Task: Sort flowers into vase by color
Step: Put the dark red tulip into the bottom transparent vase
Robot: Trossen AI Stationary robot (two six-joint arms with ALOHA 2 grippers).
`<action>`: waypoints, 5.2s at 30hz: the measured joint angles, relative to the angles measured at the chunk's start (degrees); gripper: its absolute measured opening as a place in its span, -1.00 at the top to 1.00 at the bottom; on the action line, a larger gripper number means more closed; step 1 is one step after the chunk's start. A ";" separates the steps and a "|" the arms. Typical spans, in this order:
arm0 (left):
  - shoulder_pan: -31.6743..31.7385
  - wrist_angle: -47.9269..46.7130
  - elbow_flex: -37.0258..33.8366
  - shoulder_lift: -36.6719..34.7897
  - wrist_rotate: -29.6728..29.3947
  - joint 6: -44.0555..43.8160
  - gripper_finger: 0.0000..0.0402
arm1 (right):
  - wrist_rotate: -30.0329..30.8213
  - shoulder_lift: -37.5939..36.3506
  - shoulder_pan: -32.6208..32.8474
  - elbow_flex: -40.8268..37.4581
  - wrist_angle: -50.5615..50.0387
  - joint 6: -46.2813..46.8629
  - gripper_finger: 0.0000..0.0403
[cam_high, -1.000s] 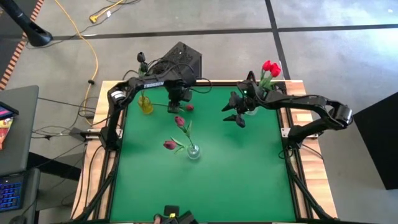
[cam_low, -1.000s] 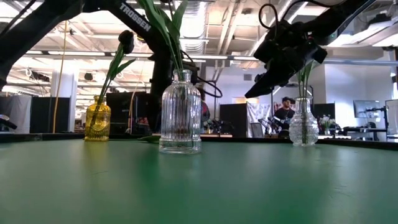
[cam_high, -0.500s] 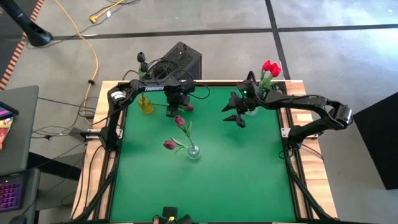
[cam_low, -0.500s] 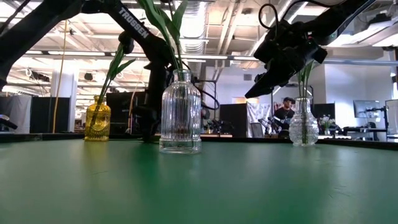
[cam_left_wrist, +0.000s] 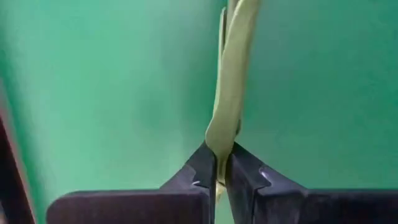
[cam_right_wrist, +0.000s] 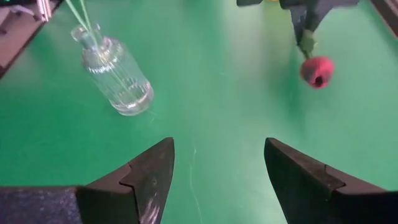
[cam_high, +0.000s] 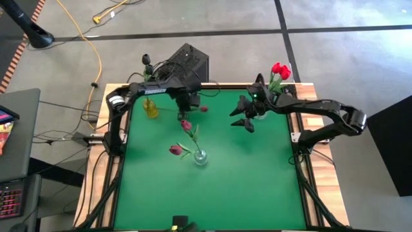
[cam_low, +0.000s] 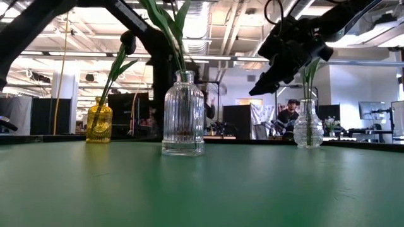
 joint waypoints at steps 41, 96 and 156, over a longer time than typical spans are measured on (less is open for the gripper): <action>-28.60 63.01 -16.01 -58.58 28.52 -22.99 1.00 | 16.19 -8.46 18.49 0.04 1.69 21.09 -0.37; -33.59 48.18 -21.38 -45.35 14.00 -28.99 1.00 | 26.06 -8.46 32.18 0.04 0.46 20.81 -0.37; -34.82 46.09 -21.35 -41.05 13.81 -29.14 1.00 | 26.05 -8.44 32.11 0.04 0.02 20.83 -0.37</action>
